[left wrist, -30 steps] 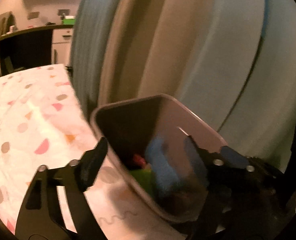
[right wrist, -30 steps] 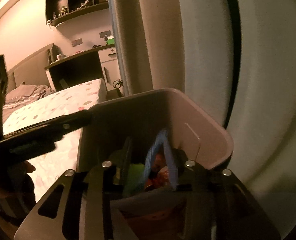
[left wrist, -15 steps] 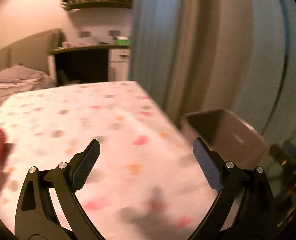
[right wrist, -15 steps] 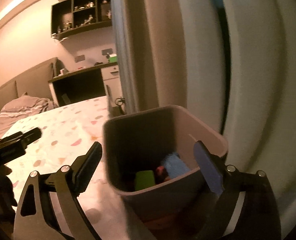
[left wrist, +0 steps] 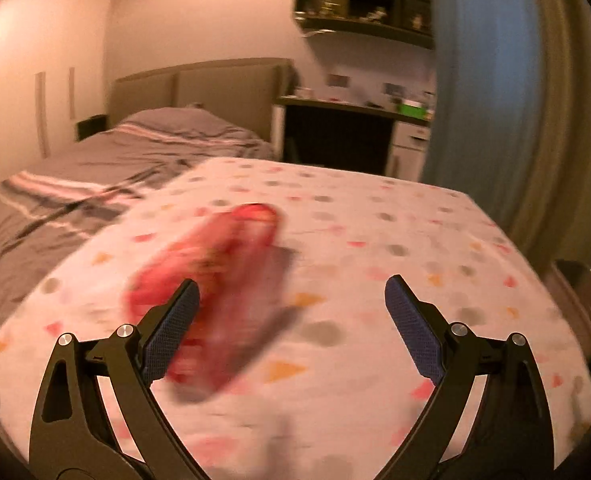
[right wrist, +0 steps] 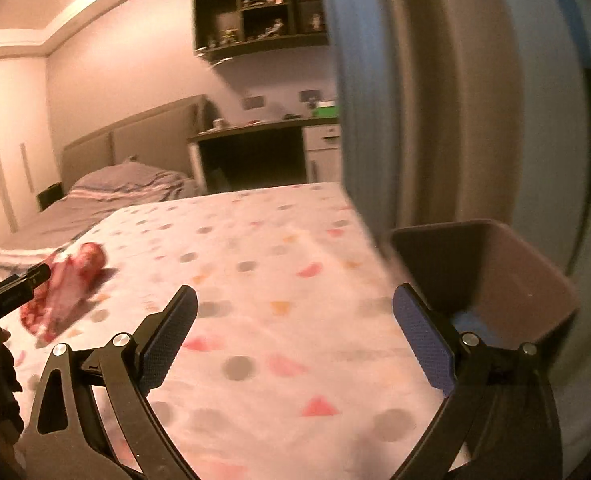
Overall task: Collect trash
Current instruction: 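Move both tools back over the table toward the red snack bag and cup, then grasp the red snack bag with the left tool and lift it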
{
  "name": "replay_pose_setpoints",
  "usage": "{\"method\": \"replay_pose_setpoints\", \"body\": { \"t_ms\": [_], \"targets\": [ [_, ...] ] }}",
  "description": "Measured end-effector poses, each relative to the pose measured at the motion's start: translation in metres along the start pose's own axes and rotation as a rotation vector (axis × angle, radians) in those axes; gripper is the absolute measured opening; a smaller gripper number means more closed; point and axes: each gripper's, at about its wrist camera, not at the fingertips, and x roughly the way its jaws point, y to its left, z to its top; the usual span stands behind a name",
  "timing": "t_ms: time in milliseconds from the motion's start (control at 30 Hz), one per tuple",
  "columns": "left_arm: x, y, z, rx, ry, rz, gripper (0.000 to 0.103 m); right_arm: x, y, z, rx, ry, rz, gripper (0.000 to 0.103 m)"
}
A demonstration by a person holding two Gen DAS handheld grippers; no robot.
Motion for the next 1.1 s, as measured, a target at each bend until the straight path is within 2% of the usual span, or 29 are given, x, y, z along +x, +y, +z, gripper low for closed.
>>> {"method": "replay_pose_setpoints", "body": {
  "t_ms": [100, 233, 367, 467, 600, 700, 733, 867, 1100],
  "targets": [
    [-0.005, 0.031, -0.003, -0.025, 0.008, 0.028, 0.092, 0.011, 0.033, 0.0, -0.022, 0.012, 0.05, 0.095],
    [-0.003, 0.064, -0.006, -0.044, 0.024, 0.026, 0.092, 0.016, 0.068, -0.001, -0.054, 0.023, 0.105, 0.095],
    [0.009, 0.089, -0.012, -0.098, 0.085, -0.045, 0.092, 0.023, 0.099, 0.0, -0.09, 0.027, 0.148, 0.095],
    [0.024, 0.099, -0.019, -0.134, 0.146, -0.094, 0.085, 0.026, 0.115, 0.001, -0.107, 0.03, 0.17, 0.095],
    [0.035, 0.103, -0.025, -0.155, 0.199, -0.144, 0.072, 0.031, 0.131, 0.001, -0.127, 0.034, 0.185, 0.095],
    [0.041, 0.105, -0.028, -0.173, 0.229, -0.184, 0.052, 0.034, 0.14, 0.0, -0.137, 0.043, 0.194, 0.095],
    [0.043, 0.106, -0.03, -0.181, 0.24, -0.2, 0.048, 0.036, 0.143, 0.0, -0.141, 0.046, 0.196, 0.095],
    [0.046, 0.11, -0.033, -0.198, 0.257, -0.235, 0.015, 0.038, 0.152, -0.001, -0.155, 0.053, 0.199, 0.095],
    [0.028, 0.112, -0.03, -0.201, 0.197, -0.256, 0.002, 0.046, 0.162, -0.005, -0.17, 0.076, 0.196, 0.095]
  ]
}}
